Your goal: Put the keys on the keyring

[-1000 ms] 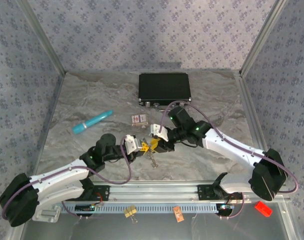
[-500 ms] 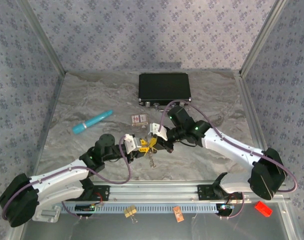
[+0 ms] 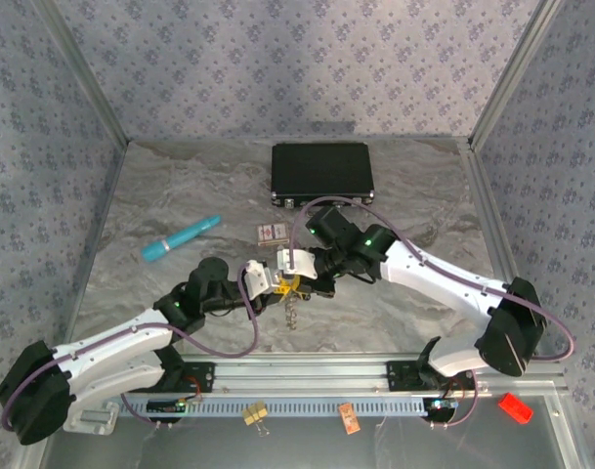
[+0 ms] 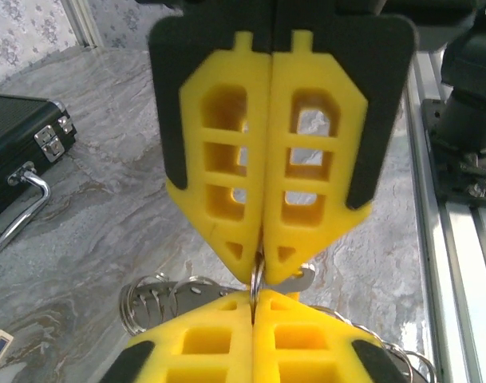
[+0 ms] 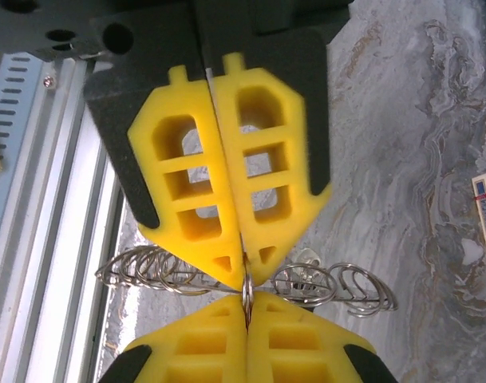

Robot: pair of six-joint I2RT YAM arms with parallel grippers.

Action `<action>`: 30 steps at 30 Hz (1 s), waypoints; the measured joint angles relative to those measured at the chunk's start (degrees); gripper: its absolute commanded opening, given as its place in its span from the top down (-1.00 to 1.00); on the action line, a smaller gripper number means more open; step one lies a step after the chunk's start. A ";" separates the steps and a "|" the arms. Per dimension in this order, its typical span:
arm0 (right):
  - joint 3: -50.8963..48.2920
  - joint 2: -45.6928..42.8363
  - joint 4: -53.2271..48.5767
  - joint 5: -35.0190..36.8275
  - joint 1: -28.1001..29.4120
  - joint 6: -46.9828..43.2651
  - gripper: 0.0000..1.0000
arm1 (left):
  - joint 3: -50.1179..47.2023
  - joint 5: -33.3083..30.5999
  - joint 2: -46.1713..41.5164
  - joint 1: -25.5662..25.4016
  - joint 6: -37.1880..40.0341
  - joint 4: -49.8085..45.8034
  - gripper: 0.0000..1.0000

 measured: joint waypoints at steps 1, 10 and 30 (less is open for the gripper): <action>0.02 -0.02 -0.09 -0.02 0.02 -0.02 0.83 | 0.02 0.15 0.00 0.00 0.00 -0.04 1.00; -9.29 -6.62 9.94 -8.17 -5.57 5.51 0.37 | -2.25 0.42 -0.07 0.02 -0.52 5.18 1.00; -11.45 -5.60 14.75 -12.41 -5.42 9.55 1.00 | -4.07 -0.09 -1.18 0.11 -1.90 9.20 0.45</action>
